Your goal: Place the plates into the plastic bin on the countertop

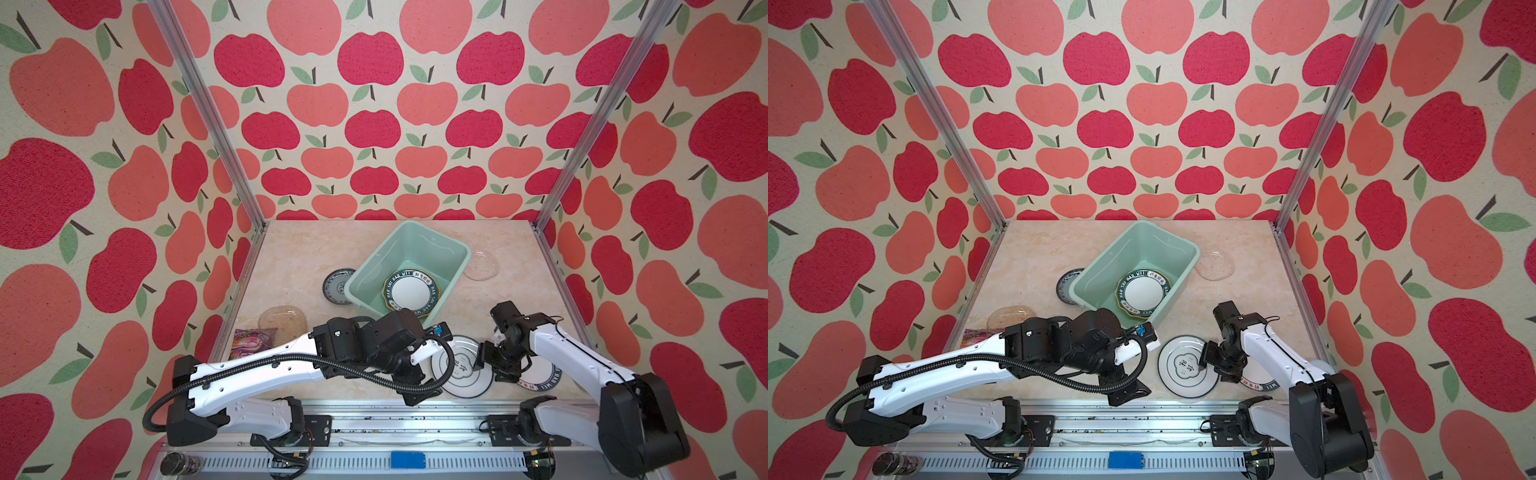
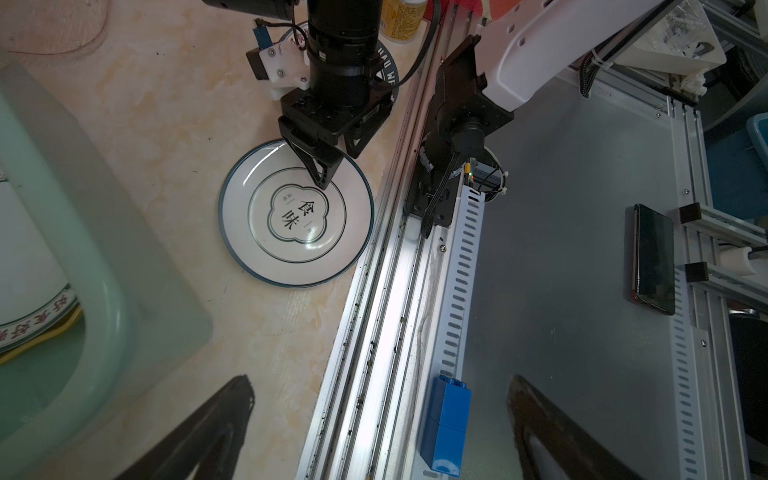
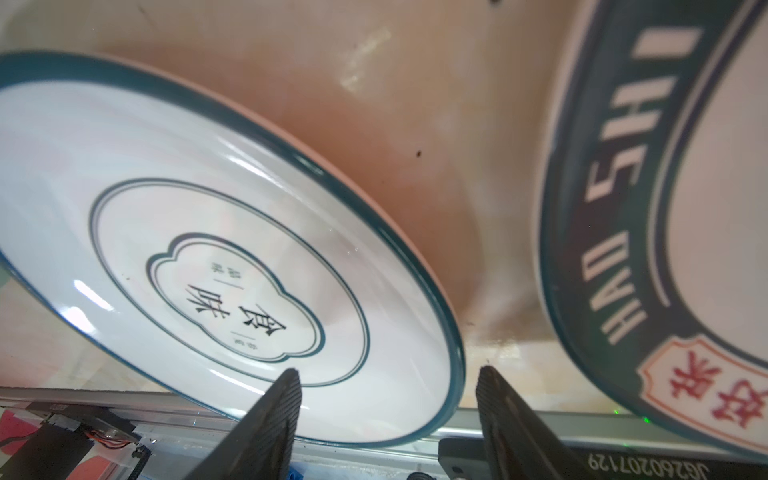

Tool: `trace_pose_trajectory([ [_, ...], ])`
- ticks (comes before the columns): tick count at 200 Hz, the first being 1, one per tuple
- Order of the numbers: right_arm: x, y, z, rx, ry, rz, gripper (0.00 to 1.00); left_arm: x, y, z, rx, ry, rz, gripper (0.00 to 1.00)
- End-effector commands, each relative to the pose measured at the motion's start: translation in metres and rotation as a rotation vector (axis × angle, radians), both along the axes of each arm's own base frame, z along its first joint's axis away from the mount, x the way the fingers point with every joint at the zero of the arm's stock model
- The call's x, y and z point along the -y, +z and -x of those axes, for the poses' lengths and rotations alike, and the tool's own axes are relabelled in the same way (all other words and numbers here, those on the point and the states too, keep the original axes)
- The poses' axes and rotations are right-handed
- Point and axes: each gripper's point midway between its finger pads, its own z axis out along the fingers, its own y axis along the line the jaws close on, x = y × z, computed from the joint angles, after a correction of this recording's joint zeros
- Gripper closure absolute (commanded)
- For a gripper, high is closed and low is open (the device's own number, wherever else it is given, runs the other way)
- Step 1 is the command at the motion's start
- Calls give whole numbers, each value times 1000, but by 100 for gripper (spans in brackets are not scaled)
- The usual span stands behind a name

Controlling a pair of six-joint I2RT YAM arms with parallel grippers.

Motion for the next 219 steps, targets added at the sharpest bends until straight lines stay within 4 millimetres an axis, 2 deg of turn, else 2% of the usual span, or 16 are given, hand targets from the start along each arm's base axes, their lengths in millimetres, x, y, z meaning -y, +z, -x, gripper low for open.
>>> trace_pose_trajectory([
  [1,-8,-5,-1,-6,-19,-39,31,-4,4,-3,26,13,18,2],
  [55,-24,-12,-7,22,-28,-139,31,-6,4,-5,29,30,9,2],
  [129,-47,-16,-26,136,-213,-327,31,-15,9,-13,55,85,10,1],
  [173,-54,-8,-35,190,-214,-382,32,-18,10,-16,70,107,13,1],
  [219,-60,15,-44,285,-209,-449,35,-24,10,-16,76,111,4,1],
])
